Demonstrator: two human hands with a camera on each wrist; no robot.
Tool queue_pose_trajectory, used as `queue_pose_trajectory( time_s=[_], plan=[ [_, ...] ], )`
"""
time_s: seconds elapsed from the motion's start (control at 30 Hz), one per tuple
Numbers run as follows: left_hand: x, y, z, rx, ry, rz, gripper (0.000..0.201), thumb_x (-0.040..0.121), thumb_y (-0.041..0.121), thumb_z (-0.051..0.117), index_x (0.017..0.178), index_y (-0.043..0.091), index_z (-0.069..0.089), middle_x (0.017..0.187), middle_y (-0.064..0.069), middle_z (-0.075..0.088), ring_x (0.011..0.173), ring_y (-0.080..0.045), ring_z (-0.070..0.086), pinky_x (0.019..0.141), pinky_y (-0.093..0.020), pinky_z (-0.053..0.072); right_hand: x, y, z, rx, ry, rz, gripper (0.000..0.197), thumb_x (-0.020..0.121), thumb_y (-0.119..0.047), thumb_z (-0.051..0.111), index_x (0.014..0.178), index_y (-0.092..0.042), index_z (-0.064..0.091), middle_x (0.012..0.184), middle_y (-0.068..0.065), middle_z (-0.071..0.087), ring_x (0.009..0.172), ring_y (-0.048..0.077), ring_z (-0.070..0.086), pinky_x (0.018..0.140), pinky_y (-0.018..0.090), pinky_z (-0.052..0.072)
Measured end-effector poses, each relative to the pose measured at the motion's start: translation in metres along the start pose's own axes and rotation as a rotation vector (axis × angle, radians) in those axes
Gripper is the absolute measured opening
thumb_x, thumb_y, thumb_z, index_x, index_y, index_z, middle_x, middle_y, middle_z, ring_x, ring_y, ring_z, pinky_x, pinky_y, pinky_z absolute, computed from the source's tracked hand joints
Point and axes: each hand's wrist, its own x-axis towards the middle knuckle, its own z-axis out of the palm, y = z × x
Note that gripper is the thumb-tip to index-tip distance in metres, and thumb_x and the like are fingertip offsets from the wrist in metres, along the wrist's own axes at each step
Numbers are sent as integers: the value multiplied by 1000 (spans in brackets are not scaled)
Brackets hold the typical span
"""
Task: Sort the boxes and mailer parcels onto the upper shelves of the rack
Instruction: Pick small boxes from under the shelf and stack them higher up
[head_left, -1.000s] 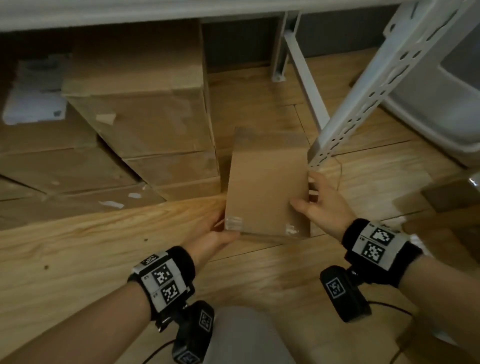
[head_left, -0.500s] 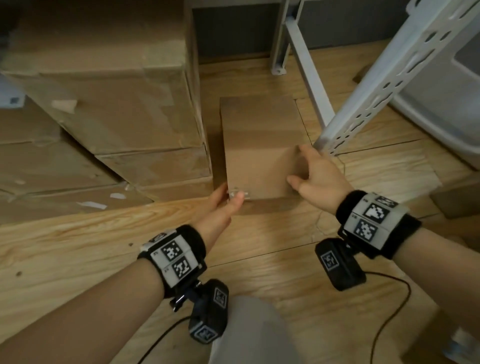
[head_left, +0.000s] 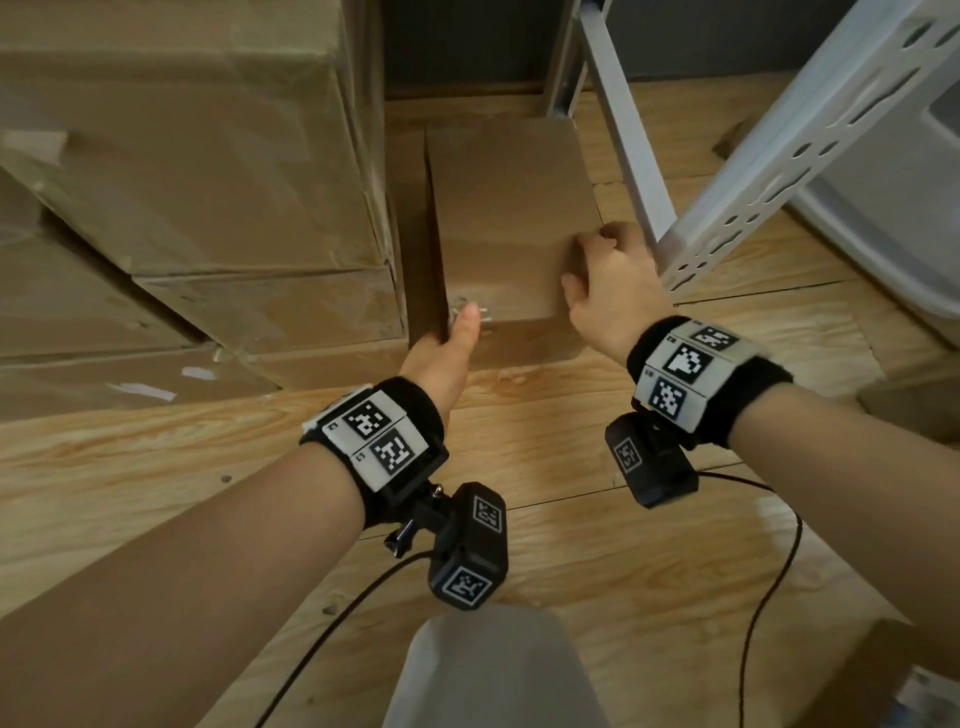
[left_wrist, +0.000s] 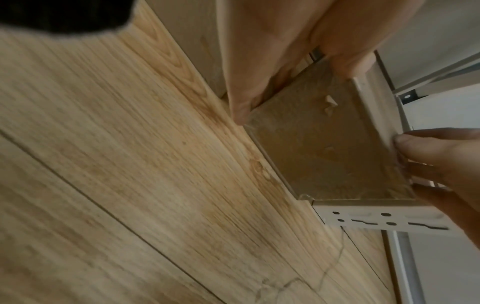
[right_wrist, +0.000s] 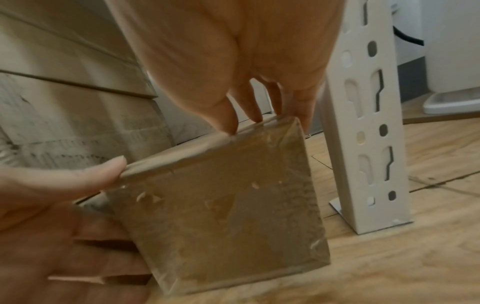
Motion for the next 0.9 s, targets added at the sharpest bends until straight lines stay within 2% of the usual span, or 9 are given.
queue_pose_trajectory(
  time_s=[0.1,0.2,0.23,0.33,0.4,0.53,0.67,0.8,0.9],
  plan=[
    [4,-2,3,39,31,-65,96,78,77,47,145,10,31,144,-10,41,130,-31,42,111,-50,34,-6,-1,4,-61,67,-22,37,93,-26,51,126,-7,54,136,18,37,125,36,37,109,43,29],
    [4,-1,1,100,43,-108,96,75,80,47,141,11,36,116,-2,55,111,-25,54,102,-48,44,-11,-4,1,-141,73,-37,37,93,-29,50,122,-6,56,129,17,42,120,36,38,104,44,35],
    [2,2,0,95,46,-130,95,74,79,49,141,12,37,116,-2,56,108,-24,55,99,-46,47,-12,-6,-2,-169,47,-42,38,93,-30,50,123,-7,55,128,17,43,120,36,39,105,45,35],
    [-12,13,-8,41,29,-227,91,76,67,62,145,16,33,143,-6,43,121,-23,50,90,-37,51,-19,-14,-18,-231,-85,-60,44,95,-36,47,129,-9,52,132,17,43,123,35,39,106,46,35],
    [-30,18,-15,81,-10,-269,73,84,51,65,142,16,38,144,-5,43,123,-21,48,87,-33,49,-30,-18,-32,-263,-181,-88,44,95,-36,48,131,-11,49,134,16,43,125,34,39,106,46,35],
    [-88,25,-41,251,3,-300,50,92,27,62,136,11,47,138,-8,50,121,-24,49,85,-32,44,-68,-31,-70,-305,-380,-158,47,93,-27,52,136,-11,42,138,15,39,128,34,36,103,46,37],
    [-159,40,-79,616,-59,-239,44,93,29,61,133,14,50,134,-7,52,106,-23,53,87,-31,45,-116,-49,-119,-341,-522,-242,50,92,-18,51,140,-9,39,144,15,33,132,34,33,103,46,37],
    [-234,79,-108,964,-168,-145,41,94,29,58,132,16,51,136,-5,51,108,-21,54,85,-27,43,-161,-71,-186,-368,-580,-330,48,91,-16,52,137,-11,40,142,13,37,127,32,38,100,42,39],
    [-298,130,-121,1068,-251,-74,43,95,26,56,135,13,49,137,-7,52,116,-23,54,94,-28,41,-186,-95,-256,-343,-634,-364,47,90,-15,51,136,-12,41,137,11,41,124,31,40,97,42,40]
  ],
)
